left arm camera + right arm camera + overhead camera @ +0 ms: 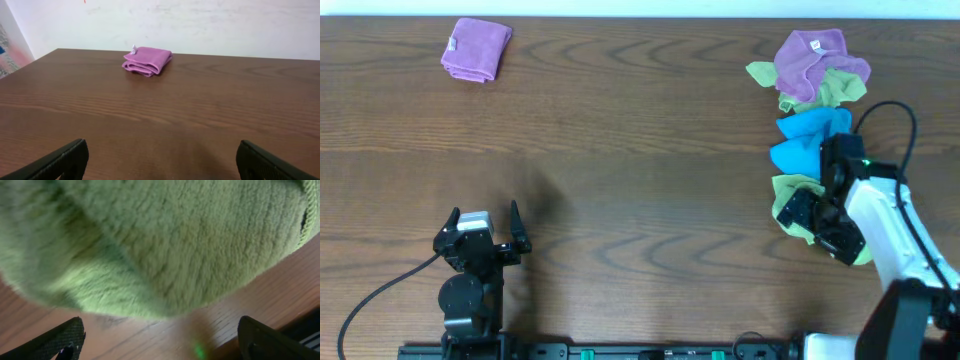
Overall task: Fold the cloth
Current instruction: 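Reach the right gripper to the lower green cloth and grasp it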
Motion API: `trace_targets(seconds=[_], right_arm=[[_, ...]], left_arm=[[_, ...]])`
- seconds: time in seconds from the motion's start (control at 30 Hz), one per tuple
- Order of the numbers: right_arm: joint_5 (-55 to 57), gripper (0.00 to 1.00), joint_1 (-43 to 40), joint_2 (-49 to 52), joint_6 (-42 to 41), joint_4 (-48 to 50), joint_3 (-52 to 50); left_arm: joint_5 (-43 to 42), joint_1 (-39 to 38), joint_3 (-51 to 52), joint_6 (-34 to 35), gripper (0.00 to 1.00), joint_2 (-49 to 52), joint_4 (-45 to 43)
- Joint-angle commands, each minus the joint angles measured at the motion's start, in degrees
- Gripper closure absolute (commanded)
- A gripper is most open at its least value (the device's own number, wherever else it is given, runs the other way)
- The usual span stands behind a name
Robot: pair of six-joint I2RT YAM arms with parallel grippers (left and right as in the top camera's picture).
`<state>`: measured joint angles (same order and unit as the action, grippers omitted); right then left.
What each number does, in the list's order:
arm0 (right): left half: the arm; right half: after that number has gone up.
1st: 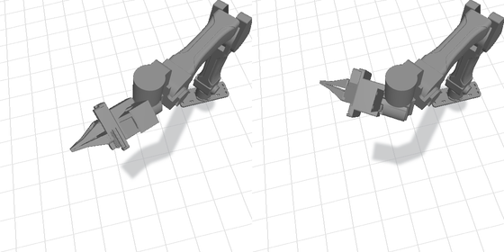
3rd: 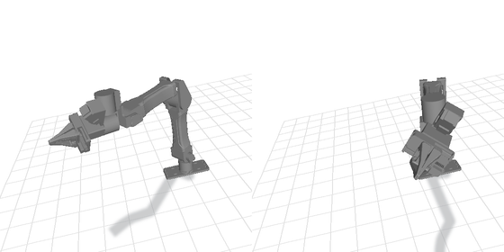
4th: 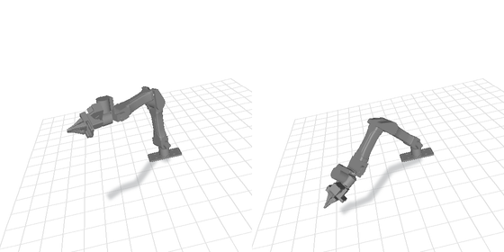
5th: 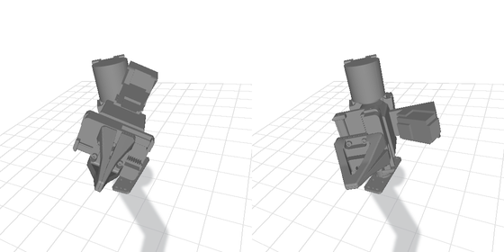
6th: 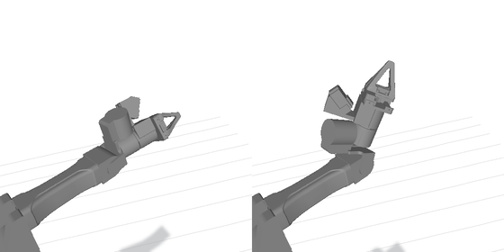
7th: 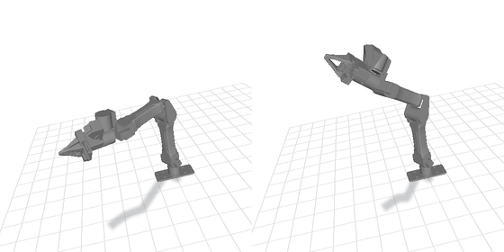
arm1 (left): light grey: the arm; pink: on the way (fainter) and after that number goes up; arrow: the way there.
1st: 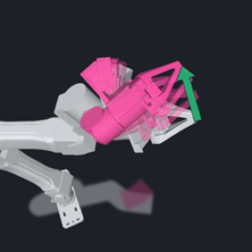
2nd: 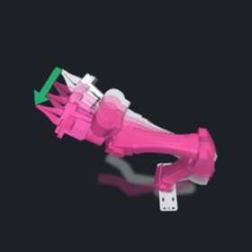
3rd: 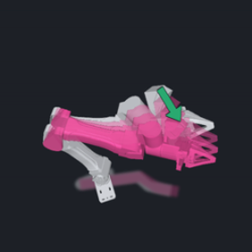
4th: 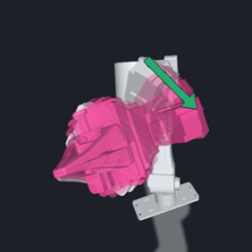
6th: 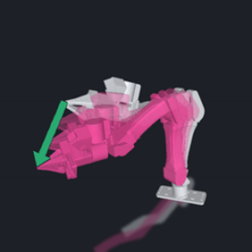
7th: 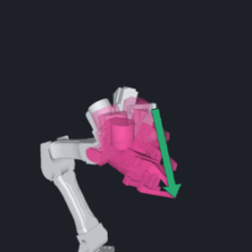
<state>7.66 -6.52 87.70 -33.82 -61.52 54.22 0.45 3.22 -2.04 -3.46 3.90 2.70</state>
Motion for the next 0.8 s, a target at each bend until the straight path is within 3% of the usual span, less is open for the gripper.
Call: trace_targets(seconds=[0.0,0.03,0.1,0.13,0.3,0.53,0.77], right_arm=[[5.07,0.09,-0.37,0.00,0.70,0.66,1.29],[6.38,0.29,-0.39,0.00,0.72,1.16,1.33],[7.78,0.87,-0.39,0.00,1.31,2.25,1.33],[7.78,0.99,-0.42,0.00,1.97,2.99,1.33],[4.33,0.99,0.37,-0.07,2.25,0.98,6.38],[3.82,0.99,7.96,-0.28,10.32,-4.48,32.46],[-9.79,0.99,16.96,-0.28,18.29,6.14,45.70]], left_arm=[[1.03,0.24,1.79,-0.83,0.05,-0.24,1.57],[1.03,0.24,1.79,-0.83,0.05,-0.24,1.57],[1.03,0.24,1.79,-0.83,0.05,-0.24,1.57],[1.03,0.22,1.79,-0.83,0.05,-0.24,1.57],[1.03,0.24,1.79,-0.85,0.05,-0.24,1.57],[1.03,0.24,1.79,-0.83,0.05,-0.24,1.55],[1.03,0.24,1.77,-0.83,0.05,-0.24,1.57]])
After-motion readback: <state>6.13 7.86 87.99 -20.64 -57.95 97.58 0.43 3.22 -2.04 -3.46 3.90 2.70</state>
